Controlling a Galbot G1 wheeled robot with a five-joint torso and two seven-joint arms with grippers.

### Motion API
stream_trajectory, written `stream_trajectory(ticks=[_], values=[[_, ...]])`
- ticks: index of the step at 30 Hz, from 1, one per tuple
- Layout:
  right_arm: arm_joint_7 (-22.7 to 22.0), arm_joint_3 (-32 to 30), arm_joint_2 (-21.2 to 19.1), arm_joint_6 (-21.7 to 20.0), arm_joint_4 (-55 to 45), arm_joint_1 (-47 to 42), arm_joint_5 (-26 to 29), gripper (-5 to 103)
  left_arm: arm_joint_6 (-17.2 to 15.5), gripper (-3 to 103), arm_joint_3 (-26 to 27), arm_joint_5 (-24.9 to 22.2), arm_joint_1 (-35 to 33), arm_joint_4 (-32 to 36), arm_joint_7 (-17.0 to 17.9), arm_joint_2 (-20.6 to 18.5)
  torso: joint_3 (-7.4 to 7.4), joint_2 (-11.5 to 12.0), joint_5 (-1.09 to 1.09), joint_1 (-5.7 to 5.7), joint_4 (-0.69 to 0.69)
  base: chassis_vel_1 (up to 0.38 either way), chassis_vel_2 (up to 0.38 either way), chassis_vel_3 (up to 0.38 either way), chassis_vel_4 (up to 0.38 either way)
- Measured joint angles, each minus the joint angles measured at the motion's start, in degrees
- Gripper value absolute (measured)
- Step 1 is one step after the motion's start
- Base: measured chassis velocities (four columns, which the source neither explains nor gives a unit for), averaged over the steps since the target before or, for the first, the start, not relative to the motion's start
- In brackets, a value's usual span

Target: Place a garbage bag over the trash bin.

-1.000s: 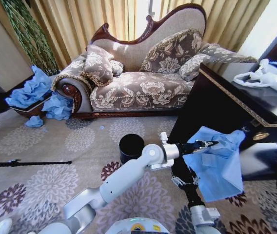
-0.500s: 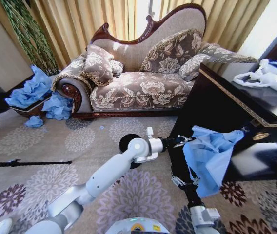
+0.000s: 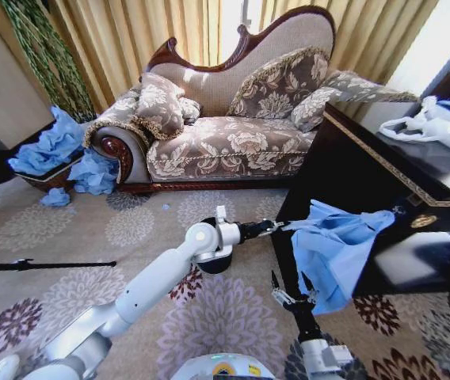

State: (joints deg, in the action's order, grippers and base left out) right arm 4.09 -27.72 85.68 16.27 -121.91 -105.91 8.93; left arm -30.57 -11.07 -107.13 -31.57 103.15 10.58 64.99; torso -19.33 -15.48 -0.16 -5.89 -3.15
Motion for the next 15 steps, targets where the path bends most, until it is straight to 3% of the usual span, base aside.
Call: stream_trajectory(ticks=[8,15], values=[[-0.09,1.67,0.07,0.40,-1.54,-0.67,-0.40,100,-0.67,0,3.77,1.19,-2.95,0.45,-1.98,-3.92,0.00,0.00,0.01,0.00,0.01,0.000,0.000,0.000,0.000],[-0.18,1.94,-0.42,0.40,-1.43,-0.42,-0.34,100,-1.80,0,7.70,2.25,-5.97,1.41,-5.58,-9.85,0.00,0.00,0.00,0.00,0.00,0.000,0.000,0.000,0.000]])
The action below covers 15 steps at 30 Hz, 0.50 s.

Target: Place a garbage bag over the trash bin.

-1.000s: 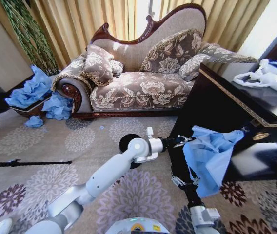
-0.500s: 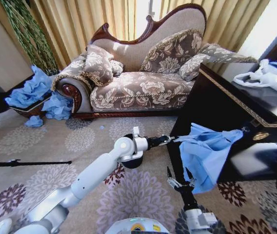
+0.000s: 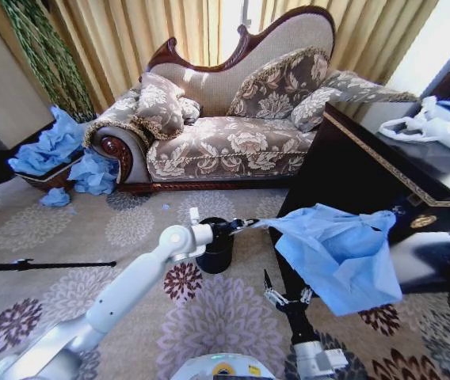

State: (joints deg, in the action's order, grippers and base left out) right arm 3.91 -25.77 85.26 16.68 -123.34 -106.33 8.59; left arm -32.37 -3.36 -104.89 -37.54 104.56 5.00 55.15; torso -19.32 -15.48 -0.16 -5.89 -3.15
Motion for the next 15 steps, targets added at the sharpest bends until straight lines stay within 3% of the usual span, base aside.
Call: stream_trajectory(ticks=[13,15], values=[[-0.01,-0.61,-0.94,-0.05,0.30,0.26,0.74,100,-1.29,0,2.95,2.46,-2.32,-1.50,-7.61,-6.97,0.00,0.00,0.00,0.00,0.00,0.000,0.000,0.000,0.000],[0.00,-0.90,-0.98,-0.04,0.28,0.20,0.88,100,-1.26,0,3.27,4.75,-2.00,-3.29,-10.57,-8.16,0.00,0.00,0.00,0.00,0.00,0.000,0.000,0.000,0.000]])
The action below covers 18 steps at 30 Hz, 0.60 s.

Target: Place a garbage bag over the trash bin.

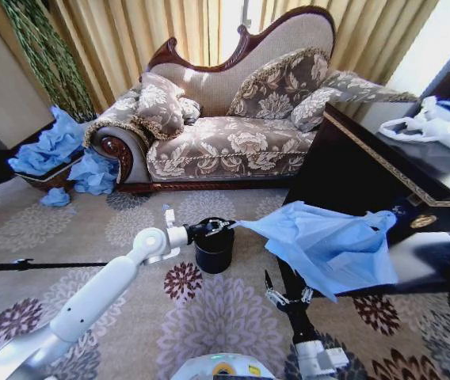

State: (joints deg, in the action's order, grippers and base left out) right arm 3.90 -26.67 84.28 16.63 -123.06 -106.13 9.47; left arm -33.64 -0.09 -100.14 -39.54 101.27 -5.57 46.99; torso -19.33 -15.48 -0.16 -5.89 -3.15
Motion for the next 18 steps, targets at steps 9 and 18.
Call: stream_trajectory(ticks=[9,18], values=[[-0.23,-0.62,-0.52,0.00,-0.73,0.25,0.87,100,0.93,0,0.13,8.19,2.01,-3.09,-9.08,-2.02,0.00,0.00,0.00,0.00,0.00,0.000,0.000,0.000,0.000],[-1.91,-2.61,-3.68,-2.30,-7.21,0.75,4.59,100,2.25,0,-0.86,15.69,3.72,-3.18,-15.71,-0.82,0.00,0.00,0.01,0.00,0.00,0.000,0.000,0.000,0.000]])
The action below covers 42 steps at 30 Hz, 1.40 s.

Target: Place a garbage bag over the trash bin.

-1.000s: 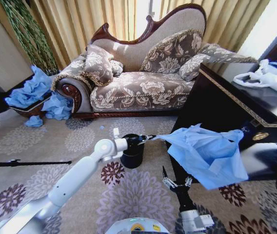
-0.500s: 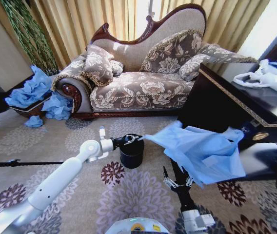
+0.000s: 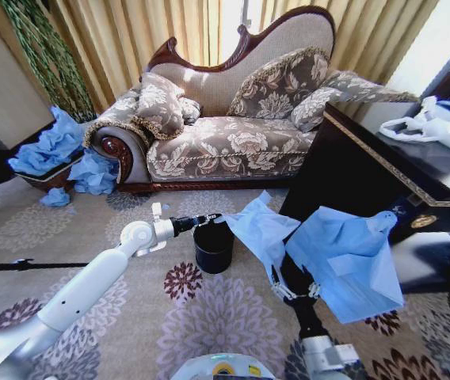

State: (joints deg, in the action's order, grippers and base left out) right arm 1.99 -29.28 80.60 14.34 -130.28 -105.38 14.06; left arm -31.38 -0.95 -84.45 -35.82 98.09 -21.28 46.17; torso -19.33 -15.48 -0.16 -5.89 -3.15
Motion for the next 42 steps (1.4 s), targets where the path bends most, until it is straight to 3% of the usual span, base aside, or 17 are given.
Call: stream_trajectory(ticks=[7,12,17,18,20,23,24,30,32,38,42], values=[[-2.84,-1.85,-3.76,-4.00,-8.58,-0.50,5.16,100,0.70,0,-1.19,3.80,1.64,-0.62,-3.01,0.30,0.00,0.00,0.00,0.00,-0.01,0.000,0.000,0.000,0.000],[-5.31,-1.88,-7.37,-6.84,-11.29,-0.05,9.45,103,0.76,0,-1.23,3.96,1.32,0.60,-2.97,0.27,0.00,0.00,0.01,0.00,0.00,0.000,0.000,0.000,0.000],[-5.49,0.01,-9.48,-8.24,-10.89,0.65,11.06,90,0.77,0,-1.32,3.81,0.79,2.36,-1.58,0.28,0.00,0.00,0.01,0.00,0.01,0.000,0.000,0.000,0.000],[-4.95,1.00,-9.73,-8.63,-10.44,0.73,11.46,80,0.77,0,-1.46,3.65,0.74,2.82,-0.98,0.29,0.00,0.00,0.01,0.00,0.00,0.000,0.000,0.000,0.000],[-4.60,1.54,-9.91,-8.85,-10.18,0.79,11.80,80,0.78,0,-1.54,3.56,0.72,3.04,-0.59,0.29,0.00,0.00,0.01,0.00,0.00,0.000,0.000,0.000,0.000],[-3.19,2.34,-10.70,-9.23,-9.79,1.01,12.37,63,0.80,0,-1.66,2.95,0.62,3.74,0.70,0.26,0.00,0.00,0.01,0.00,0.00,0.000,0.000,0.000,0.000],[-3.19,2.34,-10.70,-9.23,-9.79,1.01,12.37,63,0.80,0,-1.66,2.95,0.62,3.74,0.70,0.26,0.00,0.00,0.01,0.00,0.00,0.000,0.000,0.000,0.000],[-2.62,5.41,-13.58,-10.18,-9.92,1.34,13.54,36,0.87,0,-1.83,1.85,-0.06,5.47,3.86,0.52,0.00,0.00,0.01,0.00,0.00,0.000,0.000,0.000,0.000],[-2.62,5.90,-13.86,-10.31,-9.92,1.42,13.60,36,0.87,0,-1.88,1.77,-0.08,5.61,4.16,0.60,0.00,0.00,0.01,0.00,0.00,0.000,0.000,0.000,0.000],[-2.64,10.19,-16.03,-10.79,-6.98,3.66,14.02,9,0.91,0,-2.20,0.33,-0.10,7.51,6.93,1.22,0.00,0.00,0.01,0.00,0.00,0.000,0.000,0.000,0.000],[-2.71,10.75,-16.22,-11.03,-5.10,5.52,14.05,1,0.91,0,-2.22,0.07,-0.19,8.31,7.44,1.31,0.00,0.00,0.01,0.00,-0.01,0.000,0.000,0.000,0.000]])
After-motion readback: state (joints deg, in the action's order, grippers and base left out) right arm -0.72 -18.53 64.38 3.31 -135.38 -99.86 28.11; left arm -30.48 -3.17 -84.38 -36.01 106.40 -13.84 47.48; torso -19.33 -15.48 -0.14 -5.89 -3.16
